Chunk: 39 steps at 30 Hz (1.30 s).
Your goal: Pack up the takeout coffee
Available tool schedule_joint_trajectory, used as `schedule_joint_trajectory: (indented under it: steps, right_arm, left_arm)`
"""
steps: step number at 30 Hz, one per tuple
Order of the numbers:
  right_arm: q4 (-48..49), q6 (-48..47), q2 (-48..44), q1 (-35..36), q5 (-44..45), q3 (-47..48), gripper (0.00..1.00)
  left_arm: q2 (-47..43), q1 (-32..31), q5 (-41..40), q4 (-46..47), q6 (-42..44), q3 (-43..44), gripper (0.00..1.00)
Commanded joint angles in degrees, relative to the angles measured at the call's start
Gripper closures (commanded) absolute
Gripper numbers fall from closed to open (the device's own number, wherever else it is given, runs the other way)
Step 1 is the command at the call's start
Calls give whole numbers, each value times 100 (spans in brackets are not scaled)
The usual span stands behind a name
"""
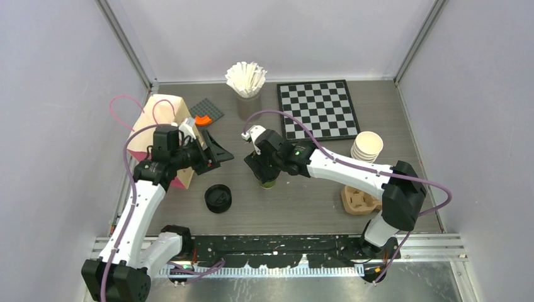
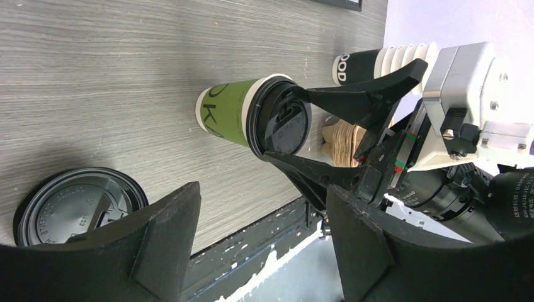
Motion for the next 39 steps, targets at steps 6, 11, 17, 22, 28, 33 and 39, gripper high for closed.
schedule_joint_trajectory:
  steps: [6, 11, 17, 22, 28, 33, 39]
  right_arm:
    - [51, -116, -384, -19, 74, 255, 27]
    - [42, -116, -260, -19, 96, 254, 26]
    - [51, -120, -124, -32, 88, 207, 26]
    - [76, -71, -9, -100, 59, 108, 26]
    - [147, 75, 14, -113, -160, -23, 26]
    - [188, 109, 45, -128, -133, -133, 23]
    - [198, 154, -12, -126, -106, -163, 15]
  left_arm:
    - [31, 29, 378, 519, 30, -83, 26]
    - [152, 29, 582, 699, -74, -186, 26]
    - [250, 24, 670, 801, -89, -252, 27]
    - [316, 21, 744, 860, -109, -283, 27]
    - [413, 12, 834, 973, -174, -361, 28]
    - [499, -69, 836, 1155, -275, -430, 30]
    - [748, -305, 821, 1527, -456, -575, 33]
